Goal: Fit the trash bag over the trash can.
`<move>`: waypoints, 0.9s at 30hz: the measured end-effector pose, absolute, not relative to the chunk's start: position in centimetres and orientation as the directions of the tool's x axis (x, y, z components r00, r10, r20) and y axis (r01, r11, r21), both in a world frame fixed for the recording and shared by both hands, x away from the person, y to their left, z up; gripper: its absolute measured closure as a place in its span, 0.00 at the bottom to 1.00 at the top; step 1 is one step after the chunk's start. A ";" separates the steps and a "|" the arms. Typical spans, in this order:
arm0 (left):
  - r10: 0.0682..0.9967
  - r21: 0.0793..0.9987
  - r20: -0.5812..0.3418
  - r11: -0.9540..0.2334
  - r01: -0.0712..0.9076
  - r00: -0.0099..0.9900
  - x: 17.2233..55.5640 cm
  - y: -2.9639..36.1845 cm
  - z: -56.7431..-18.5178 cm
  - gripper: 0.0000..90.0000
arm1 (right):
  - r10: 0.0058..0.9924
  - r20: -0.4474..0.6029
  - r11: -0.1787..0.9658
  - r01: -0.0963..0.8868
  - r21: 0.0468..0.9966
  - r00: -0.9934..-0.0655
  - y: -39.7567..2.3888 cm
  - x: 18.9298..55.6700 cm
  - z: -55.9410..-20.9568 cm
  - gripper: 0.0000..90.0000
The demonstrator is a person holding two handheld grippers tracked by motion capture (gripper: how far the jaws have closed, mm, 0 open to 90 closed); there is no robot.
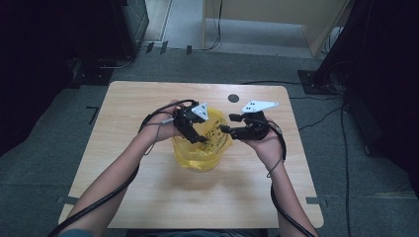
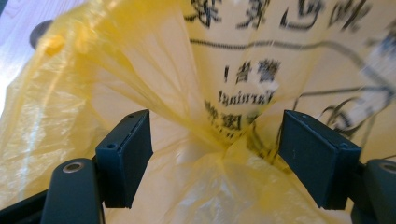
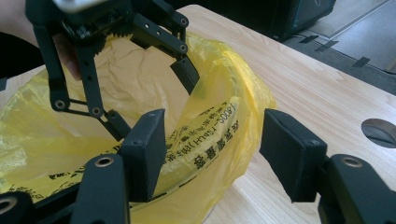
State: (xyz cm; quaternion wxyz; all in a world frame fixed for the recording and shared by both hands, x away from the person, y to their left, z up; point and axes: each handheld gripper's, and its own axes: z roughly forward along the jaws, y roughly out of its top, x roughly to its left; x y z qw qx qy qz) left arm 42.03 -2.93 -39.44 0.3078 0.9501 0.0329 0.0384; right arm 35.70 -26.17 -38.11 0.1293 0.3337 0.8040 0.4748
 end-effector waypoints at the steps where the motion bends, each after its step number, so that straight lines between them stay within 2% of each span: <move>1: 0.093 0.601 0.031 -0.798 0.055 0.995 42.2 -2.8 -39.3 0.29 | 0.660 0.108 0.326 0.413 0.851 -0.744 -26.2 35.7 -38.1 0.46; 6: 0.123 0.670 -0.038 -0.733 0.117 0.992 42.0 -1.8 -37.3 0.29 | 0.665 0.107 0.318 0.409 0.855 -0.739 -26.3 35.8 -38.0 0.46; 8: 0.129 0.678 -0.042 -0.724 0.123 0.991 41.9 -1.3 -36.8 0.33 | 0.666 0.108 0.315 0.410 0.856 -0.738 -26.3 35.8 -38.0 0.46; 9: 0.138 0.684 -0.044 -0.718 0.130 0.989 41.7 -1.0 -36.4 0.41 | 0.667 0.109 0.313 0.410 0.856 -0.737 -26.3 35.8 -37.9 0.47; 11: 0.150 0.694 -0.060 -0.704 0.150 0.987 41.5 -0.3 -35.8 0.48 | 0.667 0.109 0.312 0.410 0.857 -0.737 -26.3 35.8 -37.9 0.48; 12: 0.153 0.693 -0.091 -0.699 0.173 0.984 41.2 0.0 -35.7 0.62 | 0.666 0.108 0.307 0.403 0.862 -0.738 -26.2 35.8 -37.8 0.51; 13: 0.128 0.677 -0.111 -0.716 0.170 0.986 40.6 0.0 -36.0 0.63 | 0.668 0.110 0.302 0.403 0.864 -0.736 -26.1 35.8 -37.8 0.51; 15: 0.097 0.628 -0.094 -0.766 0.134 0.991 40.1 -0.2 -36.7 0.71 | 0.666 0.109 0.300 0.399 0.867 -0.738 -26.0 35.8 -37.7 0.52; 16: 0.082 0.603 -0.083 -0.789 0.116 0.993 39.8 -0.3 -37.2 0.71 | 0.666 0.111 0.299 0.400 0.866 -0.737 -25.9 35.8 -37.7 0.52; 18: 0.065 0.593 -0.096 -0.798 0.109 0.993 39.6 -0.5 -37.7 0.77 | 0.663 0.110 0.301 0.398 0.866 -0.740 -25.8 35.9 -37.7 0.52; 22: 0.066 0.598 -0.114 -0.792 0.122 0.991 39.6 -0.6 -37.8 0.75 | 0.661 0.108 0.306 0.399 0.864 -0.743 -25.7 35.9 -37.8 0.52; 27: 0.088 0.621 -0.109 -0.772 0.137 0.990 39.8 -0.4 -37.8 0.50 | 0.663 0.110 0.303 0.400 0.865 -0.740 -25.7 35.9 -37.6 0.52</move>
